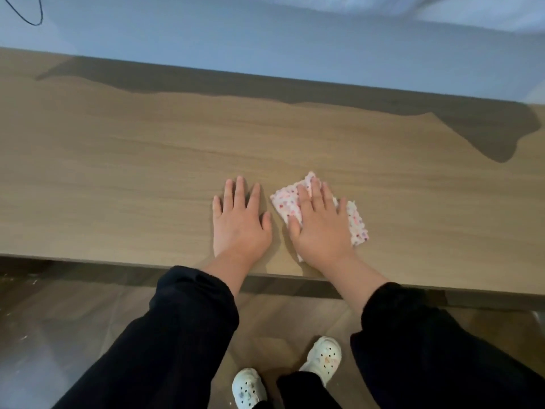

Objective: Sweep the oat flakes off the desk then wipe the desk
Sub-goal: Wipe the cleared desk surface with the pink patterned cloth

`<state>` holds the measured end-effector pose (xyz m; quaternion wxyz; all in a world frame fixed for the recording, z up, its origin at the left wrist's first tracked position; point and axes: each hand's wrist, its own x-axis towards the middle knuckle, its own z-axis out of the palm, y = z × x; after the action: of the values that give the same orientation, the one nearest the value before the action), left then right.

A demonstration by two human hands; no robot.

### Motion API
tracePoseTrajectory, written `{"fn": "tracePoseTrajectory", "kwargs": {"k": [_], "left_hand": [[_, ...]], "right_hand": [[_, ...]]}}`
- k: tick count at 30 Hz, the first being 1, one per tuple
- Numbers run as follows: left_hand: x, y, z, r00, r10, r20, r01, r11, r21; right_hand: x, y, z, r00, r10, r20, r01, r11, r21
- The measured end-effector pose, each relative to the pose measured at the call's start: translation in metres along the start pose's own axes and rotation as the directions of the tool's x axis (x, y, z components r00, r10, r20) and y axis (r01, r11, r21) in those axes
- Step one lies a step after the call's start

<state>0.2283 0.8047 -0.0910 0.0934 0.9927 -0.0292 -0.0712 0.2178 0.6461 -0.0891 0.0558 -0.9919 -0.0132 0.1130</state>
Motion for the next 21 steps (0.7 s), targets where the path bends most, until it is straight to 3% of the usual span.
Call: {"fn": "tracePoseTrajectory", "kwargs": {"k": [3,5,7,9,11,13,14,16,18,21], "left_hand": [[0.000,-0.001,-0.002,1.000,0.005,-0.010,-0.005,1.000,-0.011],[-0.001,0.000,-0.003,1.000,0.013,-0.011,-0.013,1.000,-0.009],[-0.001,0.000,-0.002,1.000,0.008,-0.007,-0.008,1.000,-0.010],[-0.001,0.000,-0.002,1.000,0.003,-0.020,-0.004,1.000,-0.006],[-0.001,0.002,-0.002,1.000,0.000,-0.026,0.000,1.000,-0.004],[-0.002,0.003,-0.002,1.000,-0.013,-0.026,0.013,1.000,0.004],[-0.003,0.003,-0.002,0.999,-0.019,-0.026,0.019,1.000,0.013],[-0.002,0.004,-0.003,0.999,-0.031,-0.045,0.032,0.999,0.029],[0.008,0.008,-0.007,0.993,-0.059,-0.104,0.058,0.998,-0.012],[0.025,0.025,-0.010,0.978,-0.083,-0.191,0.061,0.991,-0.120]], "right_hand": [[-0.037,0.017,0.005,0.955,-0.297,0.021,0.298,0.953,-0.057],[-0.047,0.053,0.005,0.926,-0.375,0.041,0.377,0.918,-0.120],[-0.042,0.089,-0.002,0.948,-0.313,0.061,0.319,0.936,-0.147],[-0.023,0.109,-0.010,0.988,-0.145,0.050,0.150,0.981,-0.121],[0.006,0.108,-0.018,0.999,0.035,0.009,-0.035,0.998,-0.061],[0.024,0.092,-0.023,0.993,0.121,0.000,-0.121,0.993,-0.017],[0.025,0.081,-0.023,0.997,0.080,-0.002,-0.080,0.997,-0.014],[0.010,0.067,-0.015,0.989,-0.146,0.011,0.146,0.988,-0.039],[-0.014,0.074,-0.010,0.935,-0.354,0.033,0.355,0.933,-0.064],[-0.009,0.120,-0.013,0.941,-0.336,0.027,0.338,0.939,-0.064]]}}
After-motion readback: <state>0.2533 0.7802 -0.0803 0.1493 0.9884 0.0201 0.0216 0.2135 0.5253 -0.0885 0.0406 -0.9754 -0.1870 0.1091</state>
